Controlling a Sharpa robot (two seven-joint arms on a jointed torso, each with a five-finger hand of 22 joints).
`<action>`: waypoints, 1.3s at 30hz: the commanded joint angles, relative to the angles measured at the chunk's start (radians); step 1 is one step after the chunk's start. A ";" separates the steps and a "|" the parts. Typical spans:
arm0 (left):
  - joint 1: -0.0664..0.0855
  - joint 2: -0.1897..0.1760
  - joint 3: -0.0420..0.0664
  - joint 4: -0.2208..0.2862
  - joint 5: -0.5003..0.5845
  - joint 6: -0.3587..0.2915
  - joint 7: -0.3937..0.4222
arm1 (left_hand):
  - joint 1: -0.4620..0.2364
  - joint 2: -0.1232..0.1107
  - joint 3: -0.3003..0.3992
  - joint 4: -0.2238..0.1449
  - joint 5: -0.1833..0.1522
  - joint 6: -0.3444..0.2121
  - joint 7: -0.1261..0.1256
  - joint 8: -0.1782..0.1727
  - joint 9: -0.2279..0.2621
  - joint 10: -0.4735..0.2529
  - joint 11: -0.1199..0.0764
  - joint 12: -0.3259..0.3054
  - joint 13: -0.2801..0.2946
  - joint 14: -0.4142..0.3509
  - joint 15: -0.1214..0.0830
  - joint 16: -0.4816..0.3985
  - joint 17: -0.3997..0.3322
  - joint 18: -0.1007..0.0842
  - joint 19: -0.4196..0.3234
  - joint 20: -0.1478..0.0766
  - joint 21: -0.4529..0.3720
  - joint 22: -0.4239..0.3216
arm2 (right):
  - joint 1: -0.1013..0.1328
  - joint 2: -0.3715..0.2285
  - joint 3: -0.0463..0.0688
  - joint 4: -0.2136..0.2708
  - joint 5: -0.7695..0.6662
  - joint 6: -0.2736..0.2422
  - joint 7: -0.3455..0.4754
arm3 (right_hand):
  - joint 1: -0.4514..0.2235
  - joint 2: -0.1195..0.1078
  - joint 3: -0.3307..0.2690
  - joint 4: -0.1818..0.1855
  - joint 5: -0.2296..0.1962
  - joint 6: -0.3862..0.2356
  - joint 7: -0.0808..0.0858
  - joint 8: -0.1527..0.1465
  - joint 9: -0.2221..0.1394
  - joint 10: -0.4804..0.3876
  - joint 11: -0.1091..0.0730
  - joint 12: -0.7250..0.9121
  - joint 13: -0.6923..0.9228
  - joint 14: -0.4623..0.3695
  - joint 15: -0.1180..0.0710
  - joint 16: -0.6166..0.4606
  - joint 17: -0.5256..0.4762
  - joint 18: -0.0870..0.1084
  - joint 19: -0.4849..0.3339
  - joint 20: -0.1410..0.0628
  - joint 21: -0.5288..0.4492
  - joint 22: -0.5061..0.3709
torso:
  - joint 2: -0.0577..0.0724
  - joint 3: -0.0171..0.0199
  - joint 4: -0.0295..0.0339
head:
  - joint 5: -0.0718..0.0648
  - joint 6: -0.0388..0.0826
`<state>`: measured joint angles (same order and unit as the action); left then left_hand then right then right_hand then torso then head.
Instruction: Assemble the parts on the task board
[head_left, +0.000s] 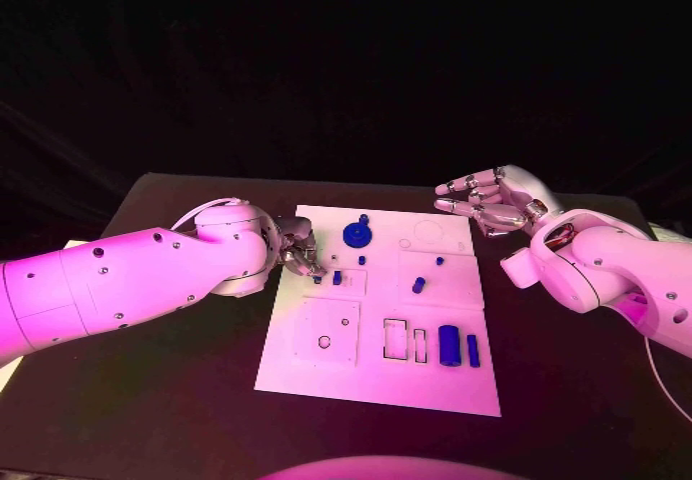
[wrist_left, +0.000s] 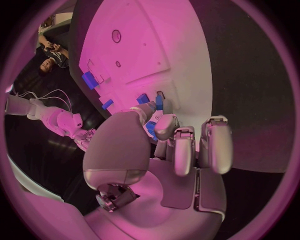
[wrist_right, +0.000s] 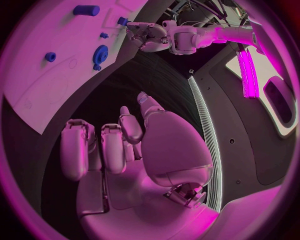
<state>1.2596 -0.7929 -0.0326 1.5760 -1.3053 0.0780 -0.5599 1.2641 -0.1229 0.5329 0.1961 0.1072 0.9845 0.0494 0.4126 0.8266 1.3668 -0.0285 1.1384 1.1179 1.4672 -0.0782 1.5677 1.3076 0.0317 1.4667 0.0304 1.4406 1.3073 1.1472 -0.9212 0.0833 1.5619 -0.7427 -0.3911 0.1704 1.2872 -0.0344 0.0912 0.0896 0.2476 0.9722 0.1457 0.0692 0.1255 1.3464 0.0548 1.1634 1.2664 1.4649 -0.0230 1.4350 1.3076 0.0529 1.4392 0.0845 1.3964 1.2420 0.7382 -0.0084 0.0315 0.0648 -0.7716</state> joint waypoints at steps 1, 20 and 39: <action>0.000 0.001 0.000 -0.002 -0.026 0.059 -0.005 | 0.010 0.004 0.092 -0.088 -0.001 0.004 -0.008 0.003 0.002 0.005 -0.001 0.001 0.000 0.104 -0.003 0.003 0.263 0.008 0.024 -0.002 0.005 0.116 | -0.001 0.000 0.000 0.001 -0.006 0.013 0.004 | 0.001 0.002 -0.001 -0.005 -0.002 0.004 0.000 0.001 -0.002 -0.005 0.002 -0.003 -0.001 0.057 0.001 -0.004 0.045 0.014 -0.006 -0.003 -0.003 -0.001 | -0.001 0.0001 -0.0002 | 0.002 -0.002; -0.001 0.005 0.000 -0.008 -0.022 0.087 -0.014 | 0.011 0.001 0.095 -0.090 -0.002 0.005 -0.009 0.004 0.002 0.006 -0.002 0.002 0.000 0.104 -0.003 0.003 0.263 0.008 0.024 -0.002 0.005 0.116 | -0.001 0.000 0.000 0.002 -0.006 0.019 0.006 | 0.001 0.002 -0.002 -0.005 -0.004 0.004 0.000 0.001 -0.002 -0.005 0.002 -0.003 -0.002 0.057 0.001 -0.004 0.045 0.014 -0.006 -0.003 -0.003 -0.001 | -0.001 0.0000 -0.0002 | 0.003 -0.006; 0.000 0.014 0.000 -0.017 0.019 0.076 -0.036 | -0.084 -0.024 0.036 -0.002 -0.010 0.034 -0.018 0.015 0.006 0.015 -0.006 0.013 0.008 0.104 -0.006 0.003 0.263 0.008 0.024 -0.003 0.003 0.117 | -0.001 -0.005 0.000 0.010 -0.006 0.018 0.005 | 0.001 0.002 -0.002 -0.005 -0.004 0.004 0.000 0.001 -0.002 -0.005 0.002 -0.003 -0.002 0.057 0.001 -0.004 0.045 0.014 -0.006 -0.003 -0.003 -0.001 | 0.000 0.0011 -0.0002 | 0.003 -0.008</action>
<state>1.2613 -0.7821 -0.0307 1.5588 -1.3029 0.1379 -0.5797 1.1868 -0.1443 0.5744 0.1946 0.1004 1.0046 0.0369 0.4260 0.8341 1.3776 -0.0392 1.1496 1.1260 1.4672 -0.0782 1.5677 1.3073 0.0316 1.4667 0.0304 1.4406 1.3073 1.1463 -0.9262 0.0833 1.5693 -0.7434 -0.3824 0.1716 1.2872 -0.0344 0.0912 0.0896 0.2476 0.9722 0.1457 0.0692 0.1255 1.3464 0.0548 1.1634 1.2656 1.4649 -0.0230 1.4350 1.3073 0.0530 1.4392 0.0845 1.3964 1.2420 0.7377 -0.0073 0.0314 0.0673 -0.7795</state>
